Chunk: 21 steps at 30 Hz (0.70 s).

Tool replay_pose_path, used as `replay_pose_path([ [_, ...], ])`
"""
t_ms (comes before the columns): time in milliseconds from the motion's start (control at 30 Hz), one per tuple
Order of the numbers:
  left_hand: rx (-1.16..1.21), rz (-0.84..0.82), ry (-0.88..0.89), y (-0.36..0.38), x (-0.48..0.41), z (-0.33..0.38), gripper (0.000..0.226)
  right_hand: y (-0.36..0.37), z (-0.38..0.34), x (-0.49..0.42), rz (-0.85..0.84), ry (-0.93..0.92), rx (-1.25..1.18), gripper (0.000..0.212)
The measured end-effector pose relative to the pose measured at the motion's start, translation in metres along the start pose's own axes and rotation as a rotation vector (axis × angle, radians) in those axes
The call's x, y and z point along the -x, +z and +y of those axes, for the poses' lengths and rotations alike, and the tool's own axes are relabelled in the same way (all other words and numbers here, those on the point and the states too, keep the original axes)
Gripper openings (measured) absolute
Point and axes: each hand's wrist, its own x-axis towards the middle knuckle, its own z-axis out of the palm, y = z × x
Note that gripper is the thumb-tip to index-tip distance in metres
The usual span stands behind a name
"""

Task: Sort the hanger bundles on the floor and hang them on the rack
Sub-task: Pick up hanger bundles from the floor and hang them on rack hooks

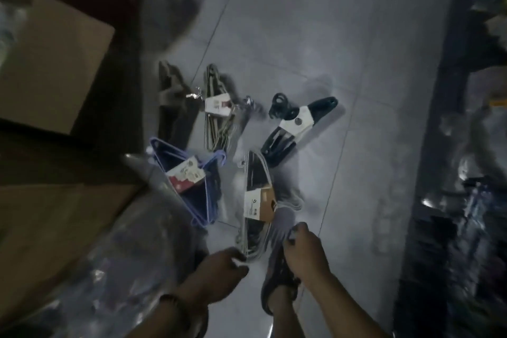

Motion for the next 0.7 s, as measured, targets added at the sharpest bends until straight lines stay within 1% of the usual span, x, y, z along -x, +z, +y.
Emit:
replay_pose_path([
  [33, 0.054, 0.048, 0.055, 0.004, -0.031, 0.006, 0.017, 0.002, -0.002, -0.031, 0.002, -0.020, 0.020, 0.035],
  [67, 0.074, 0.093, 0.087, 0.003, -0.059, 0.019, 0.018, 0.007, -0.001, -0.060, -0.013, -0.034, 0.032, 0.030],
  [133, 0.116, 0.183, 0.082, 0.013, -0.112, 0.025, 0.025, 0.017, -0.006, -0.113, -0.066, -0.063, 0.080, 0.012],
  [167, 0.144, 0.243, 0.038, 0.018, -0.146, 0.018, 0.029, 0.024, -0.009, -0.137, -0.071, -0.074, 0.099, 0.013],
  [200, 0.159, 0.302, 0.001, 0.021, -0.178, 0.012, 0.040, 0.031, -0.010, -0.161, -0.055, -0.087, 0.107, 0.021],
  [233, 0.215, 0.346, -0.033, 0.021, -0.210, 0.009, 0.057, 0.037, -0.012, -0.186, -0.019, -0.092, 0.125, 0.034],
  [267, 0.311, 0.381, -0.074, 0.021, -0.242, 0.003, 0.075, 0.043, -0.015, -0.210, 0.015, -0.093, 0.154, 0.042],
  [300, 0.402, 0.419, -0.085, 0.025, -0.273, -0.004, 0.086, 0.049, -0.019, -0.231, 0.039, -0.094, 0.179, 0.044],
  [333, 0.457, 0.455, -0.083, 0.029, -0.304, -0.010, 0.087, 0.056, -0.021, -0.250, 0.059, -0.099, 0.189, 0.045],
  [400, 0.471, 0.490, -0.065, 0.025, -0.333, -0.003, 0.072, 0.068, -0.032, -0.280, 0.053, -0.110, 0.163, 0.041],
  [467, 0.452, 0.479, -0.054, 0.020, -0.350, 0.009, 0.052, 0.079, -0.037, -0.304, 0.021, -0.127, 0.164, 0.030],
  [533, 0.397, 0.482, -0.057, 0.018, -0.368, 0.009, 0.043, 0.089, -0.034, -0.323, 0.011, -0.138, 0.187, 0.022],
  [600, 0.295, 0.505, -0.042, 0.015, -0.379, 0.002, 0.031, 0.096, -0.033, -0.335, 0.045, -0.144, 0.184, 0.018],
  [700, 0.154, 0.534, -0.027, 0.007, -0.388, -0.004, 0.022, 0.096, -0.034, -0.336, 0.113, -0.151, 0.198, 0.020],
])
